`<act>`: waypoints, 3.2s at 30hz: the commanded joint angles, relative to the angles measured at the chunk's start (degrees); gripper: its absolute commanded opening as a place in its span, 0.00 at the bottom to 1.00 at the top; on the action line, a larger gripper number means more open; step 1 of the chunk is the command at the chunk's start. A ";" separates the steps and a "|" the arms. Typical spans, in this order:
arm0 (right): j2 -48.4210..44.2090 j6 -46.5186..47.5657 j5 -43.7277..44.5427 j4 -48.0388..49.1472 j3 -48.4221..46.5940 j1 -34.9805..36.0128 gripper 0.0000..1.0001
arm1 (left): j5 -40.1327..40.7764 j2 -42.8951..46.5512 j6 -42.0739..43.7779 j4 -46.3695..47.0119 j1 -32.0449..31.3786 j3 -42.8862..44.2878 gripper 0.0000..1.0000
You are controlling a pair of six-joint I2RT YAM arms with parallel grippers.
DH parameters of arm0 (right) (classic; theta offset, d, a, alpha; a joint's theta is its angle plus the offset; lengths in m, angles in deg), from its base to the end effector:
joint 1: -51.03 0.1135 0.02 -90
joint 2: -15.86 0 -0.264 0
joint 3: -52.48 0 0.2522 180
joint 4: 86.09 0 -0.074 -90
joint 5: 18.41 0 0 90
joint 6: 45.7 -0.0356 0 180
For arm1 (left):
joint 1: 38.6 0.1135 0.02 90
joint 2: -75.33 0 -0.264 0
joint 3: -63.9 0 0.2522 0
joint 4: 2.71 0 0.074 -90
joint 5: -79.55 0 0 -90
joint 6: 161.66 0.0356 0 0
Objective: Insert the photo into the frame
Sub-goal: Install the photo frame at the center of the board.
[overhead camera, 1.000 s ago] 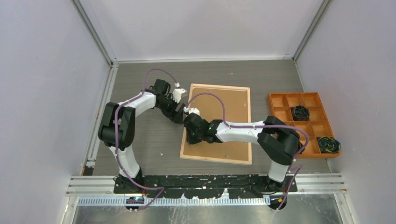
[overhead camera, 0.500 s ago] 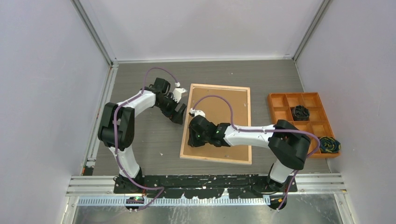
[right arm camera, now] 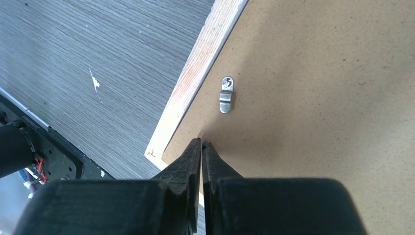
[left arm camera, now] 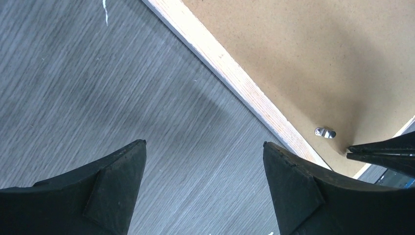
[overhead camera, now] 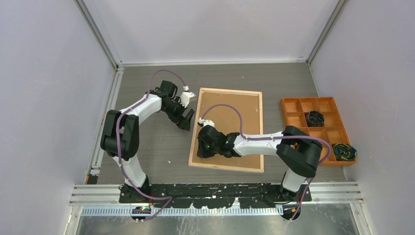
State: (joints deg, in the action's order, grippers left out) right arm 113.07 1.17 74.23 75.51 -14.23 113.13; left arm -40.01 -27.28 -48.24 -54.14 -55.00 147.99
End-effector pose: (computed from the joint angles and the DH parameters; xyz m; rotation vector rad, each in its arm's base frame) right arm 0.1617 0.3019 0.1648 -0.4024 2.5436 0.7310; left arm 0.3334 -0.1164 0.1924 1.0323 2.4824 -0.6782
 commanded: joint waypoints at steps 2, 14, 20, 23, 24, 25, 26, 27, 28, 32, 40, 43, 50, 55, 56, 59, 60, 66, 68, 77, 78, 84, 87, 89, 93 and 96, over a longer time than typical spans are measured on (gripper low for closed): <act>1.88 0.38 2.18 -0.62 2.46 0.12 0.09 | -0.19 2.20 1.98 -1.93 0.23 1.53 0.90; -6.93 5.51 10.39 -10.58 -2.13 6.74 0.15 | -1.71 2.85 2.11 -4.27 0.08 1.69 0.90; -7.32 2.12 19.50 -13.46 -0.43 15.61 0.14 | -2.39 4.65 1.44 -3.73 -1.99 -1.45 0.89; -6.47 0.93 25.08 -14.68 -1.58 18.63 0.13 | -2.07 4.91 1.18 -3.32 -3.02 -2.72 0.88; -6.11 0.68 26.96 -15.31 -2.37 19.51 0.13 | -2.00 5.00 1.07 -3.24 -3.16 -3.09 0.88; -5.40 0.54 28.61 -15.72 -3.06 20.30 0.12 | -2.11 5.09 0.97 -3.14 -3.19 -3.37 0.87; -4.95 0.56 30.04 -15.96 -3.60 20.92 0.12 | -2.12 5.19 1.03 -3.08 -3.20 -3.76 0.87; -4.65 0.63 31.39 -16.06 -4.16 21.53 0.12 | -2.16 5.34 1.04 -2.93 -3.20 -4.17 0.87; -4.31 0.88 32.89 -16.09 -4.63 22.15 0.11 | -2.17 5.58 1.09 -2.87 -3.20 -4.56 0.87; -3.12 1.91 37.18 -16.48 -6.29 23.33 0.11 | -2.99 6.11 1.15 -2.56 -3.20 -5.95 0.87; -0.35 2.55 39.07 -15.41 -6.92 23.50 0.11 | -5.24 3.90 0.31 -2.41 -3.20 -5.48 0.86; 0.16 2.36 39.49 -14.87 -6.50 23.50 0.11 | -6.25 3.33 0.39 -2.58 -3.20 -4.92 0.86; 1.78 2.19 39.64 -14.14 -6.34 23.45 0.11 | -6.40 1.69 0.53 -2.76 -3.20 -4.19 0.87; 2.67 1.89 39.62 -13.30 -5.75 23.28 0.11 | -6.61 1.27 0.53 -2.85 -3.20 -3.98 0.86; 2.78 1.80 39.57 -13.18 -5.62 23.22 0.11 | -6.77 1.27 0.68 -2.92 -3.20 -3.90 0.87; 3.09 1.79 39.55 -12.70 -5.18 23.11 0.11 | -7.52 1.27 0.89 -3.44 -3.20 -3.75 0.86; 3.14 1.60 39.58 -12.59 -5.07 23.00 0.11 | -8.25 1.27 1.14 -3.95 -3.20 -3.67 0.87; 1.64 1.40 39.75 -10.84 -3.47 22.56 0.10 | -12.48 0.56 2.73 -6.15 -3.20 -2.70 0.87; 0.91 1.77 39.44 -9.90 -2.95 22.67 0.10 | -11.72 -0.17 2.55 -5.99 -3.20 -2.56 0.86; -1.48 1.77 39.77 -9.00 -1.83 22.59 0.10 | -8.40 -1.88 2.37 -4.54 -3.20 -2.82 0.81; -1.51 1.56 39.79 -9.05 -1.73 22.55 0.10 | -8.32 -1.96 2.42 -4.57 -3.20 -2.82 0.81; -1.50 1.25 39.77 -8.75 -1.45 22.14 0.10 | -7.00 -2.80 2.31 -4.00 -3.20 -2.81 0.73; -1.77 1.08 39.90 -8.50 -1.37 22.10 0.10 | -5.87 -3.33 1.99 -3.49 -3.20 -2.87 0.68; -1.91 0.95 40.19 -8.62 -1.28 22.02 0.09 | -5.54 -3.60 1.63 -3.26 -3.20 -2.83 0.66; -2.01 0.57 40.34 -7.85 -0.77 21.87 0.09 | -5.69 -4.27 0.30 -2.21 -3.40 -2.69 0.63; -1.40 0.60 40.51 -7.27 -1.02 21.83 0.09 | -5.80 -4.85 -0.40 -1.80 -3.99 -2.43 0.63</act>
State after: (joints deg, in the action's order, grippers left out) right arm 113.81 3.38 112.15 65.91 -15.37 135.21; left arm -47.11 -30.14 -47.96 -58.05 -58.37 144.62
